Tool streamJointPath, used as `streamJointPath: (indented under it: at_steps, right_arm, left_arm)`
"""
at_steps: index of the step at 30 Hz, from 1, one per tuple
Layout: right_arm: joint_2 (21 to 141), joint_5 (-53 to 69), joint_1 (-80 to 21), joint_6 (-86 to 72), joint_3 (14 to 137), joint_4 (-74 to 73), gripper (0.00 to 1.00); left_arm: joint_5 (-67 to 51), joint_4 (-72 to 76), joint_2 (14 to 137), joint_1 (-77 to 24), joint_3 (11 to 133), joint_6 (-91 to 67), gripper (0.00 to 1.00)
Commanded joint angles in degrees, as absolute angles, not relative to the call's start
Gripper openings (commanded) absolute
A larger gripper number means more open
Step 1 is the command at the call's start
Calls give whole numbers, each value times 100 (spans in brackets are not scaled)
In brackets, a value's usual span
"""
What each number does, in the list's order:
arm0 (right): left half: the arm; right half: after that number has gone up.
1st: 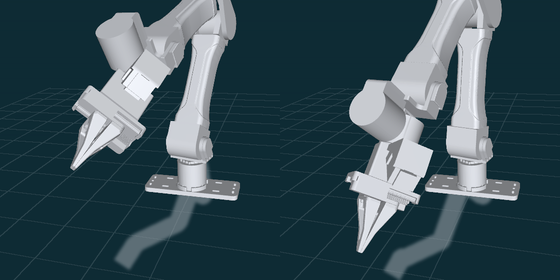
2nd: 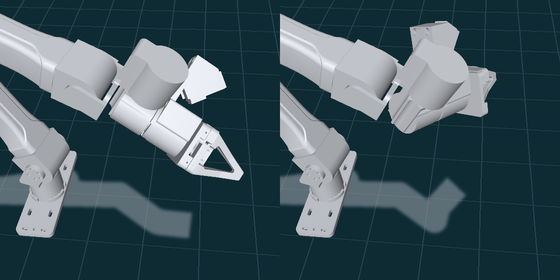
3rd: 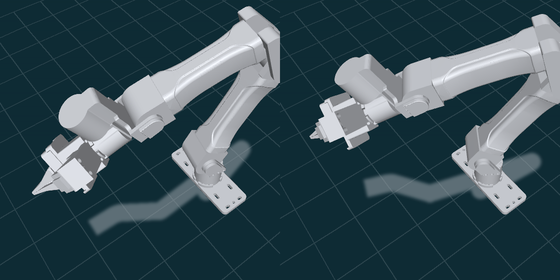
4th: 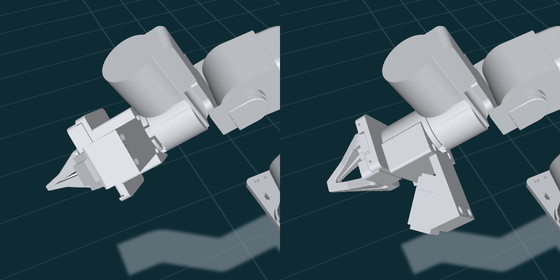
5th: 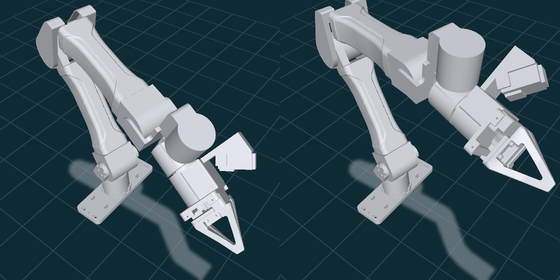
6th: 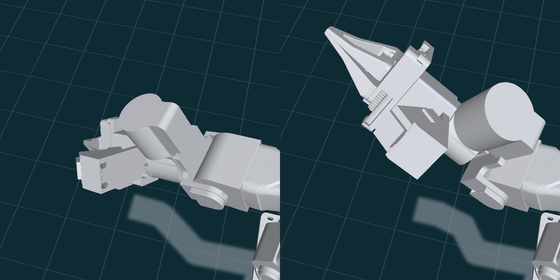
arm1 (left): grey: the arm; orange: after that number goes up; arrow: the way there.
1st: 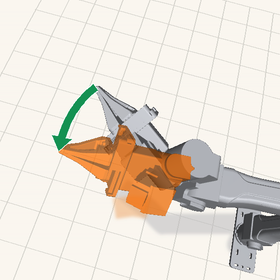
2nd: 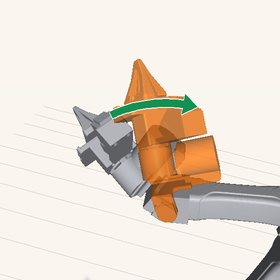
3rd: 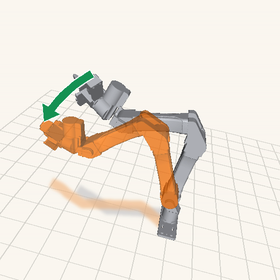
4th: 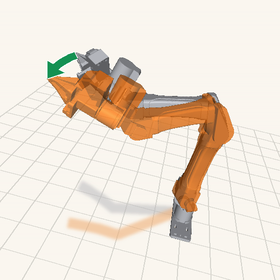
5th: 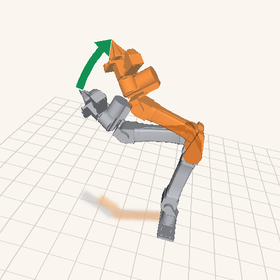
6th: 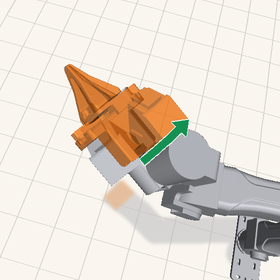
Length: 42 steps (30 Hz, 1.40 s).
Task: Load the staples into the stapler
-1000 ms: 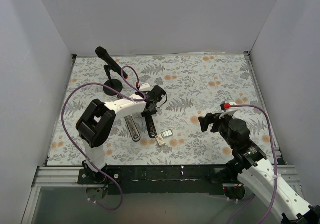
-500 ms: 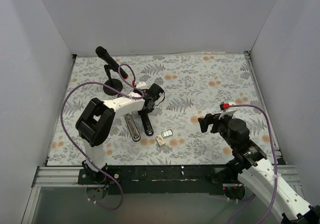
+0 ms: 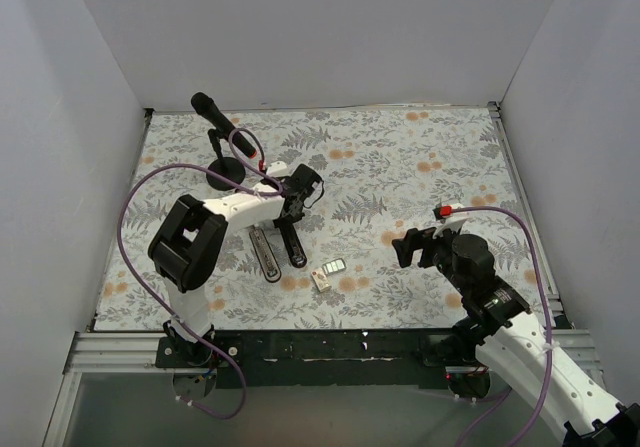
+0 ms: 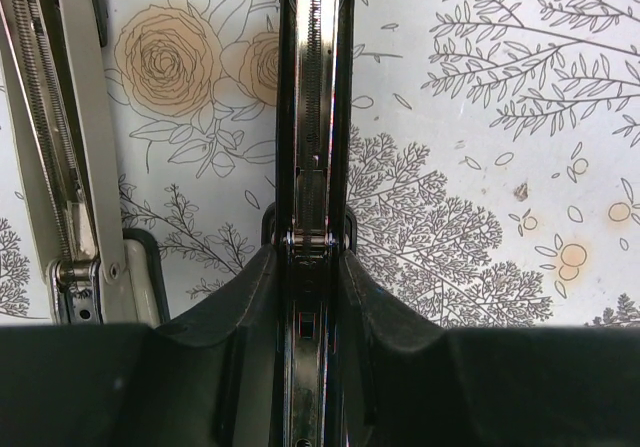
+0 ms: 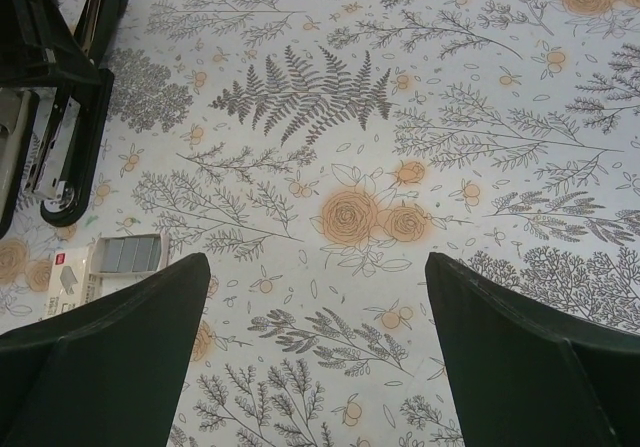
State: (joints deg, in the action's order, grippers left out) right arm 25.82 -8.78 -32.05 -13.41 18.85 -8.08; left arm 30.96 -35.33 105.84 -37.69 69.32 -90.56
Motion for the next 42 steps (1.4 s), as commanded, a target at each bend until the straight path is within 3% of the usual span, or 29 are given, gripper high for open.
streamJointPath:
  at_steps: [1, 8, 11, 12, 15, 16, 21, 26, 34, 37, 42]
  right_arm:
    - [2619, -730, -3226, -1406, 2118, -756, 97]
    - [2593, -572, -3226, -1433, 2179, -800, 98]
    - [2593, -405, -3226, -1485, 2180, -730, 98]
    - [2601, -474, -3226, -1642, 2206, -695, 98]
    - [2698, -143, -3226, -2039, 2390, -808, 98]
    - [2663, -80, -3226, -2039, 2321, -774, 98]
    - [2671, 878, -3226, -2004, 1951, 282, 98]
    - [4427, 1107, -3418, -1811, 3248, -614, 84]
    - [6878, -543, -4815, -1889, 5123, -2169, 83]
    - [7704, -905, -5159, -2038, 5747, -2713, 83]
    - [8445, -906, -5423, -2267, 6090, -2751, 75]
  left_arm:
    - [3155, -3331, 10397, -3656, 7014, -9026, 17]
    - [3067, -3217, 10047, -3656, 6943, -9026, 57]
    - [3059, -3199, 9617, -3656, 6943, -9009, 59]
    - [3067, -3173, 9485, -3656, 6961, -9000, 69]
    - [3181, -3068, 8774, -3656, 6865, -8878, 87]
    - [3225, -2989, 8563, -3656, 6786, -8807, 98]
    - [3533, -2409, 6735, -3656, 6031, -7973, 98]
    - [3665, -1838, 4925, -3656, 4890, -7077, 98]
    - [3236, -1407, 2000, -3656, 3455, -5881, 98]
    - [3007, -1397, 1382, -3656, 3173, -5696, 98]
    - [3111, -1520, 1037, -3656, 2989, -5651, 98]
